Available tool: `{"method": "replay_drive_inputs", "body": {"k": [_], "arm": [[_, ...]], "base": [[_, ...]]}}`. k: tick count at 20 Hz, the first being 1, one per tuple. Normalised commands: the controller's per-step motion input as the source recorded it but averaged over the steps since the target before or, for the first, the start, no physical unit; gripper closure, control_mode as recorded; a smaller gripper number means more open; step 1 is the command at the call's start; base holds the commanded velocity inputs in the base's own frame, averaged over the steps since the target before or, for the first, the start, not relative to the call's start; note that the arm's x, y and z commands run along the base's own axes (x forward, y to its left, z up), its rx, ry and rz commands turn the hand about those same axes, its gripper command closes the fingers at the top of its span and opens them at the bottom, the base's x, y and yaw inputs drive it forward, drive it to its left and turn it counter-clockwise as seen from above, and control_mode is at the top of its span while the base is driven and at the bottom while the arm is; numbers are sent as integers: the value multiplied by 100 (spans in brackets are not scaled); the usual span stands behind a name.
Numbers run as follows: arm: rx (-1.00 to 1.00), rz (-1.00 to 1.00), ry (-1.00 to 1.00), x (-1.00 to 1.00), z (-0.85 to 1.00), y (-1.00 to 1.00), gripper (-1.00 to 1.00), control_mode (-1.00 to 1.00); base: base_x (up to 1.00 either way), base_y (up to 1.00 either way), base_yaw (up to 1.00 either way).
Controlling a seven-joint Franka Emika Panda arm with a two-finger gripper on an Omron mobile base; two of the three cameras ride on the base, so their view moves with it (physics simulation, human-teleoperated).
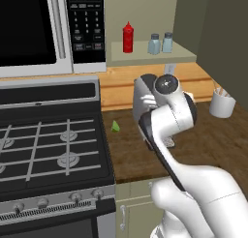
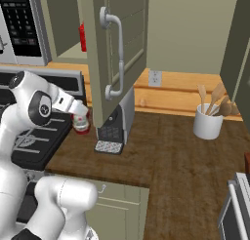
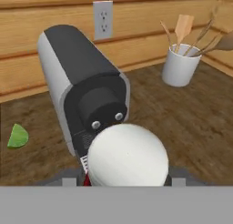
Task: Put the shaker and condiment bottle from the counter next to their counterparts in the cabinet.
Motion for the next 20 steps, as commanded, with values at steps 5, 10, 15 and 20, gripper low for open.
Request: {"method": "replay_drive_inputs", "body": {"k": [5,10,15,20], "arm": [[0,24,0,0,67,11,100,-100],[-2,27,-6,0,63,11,100,-100],[-7,29,-11,0,54,12,100,-100],[-8,27,-10,0,50,15,100,-100]], "base": [[0,0,0],[0,0,0],[0,0,0],[0,0,0]]}}
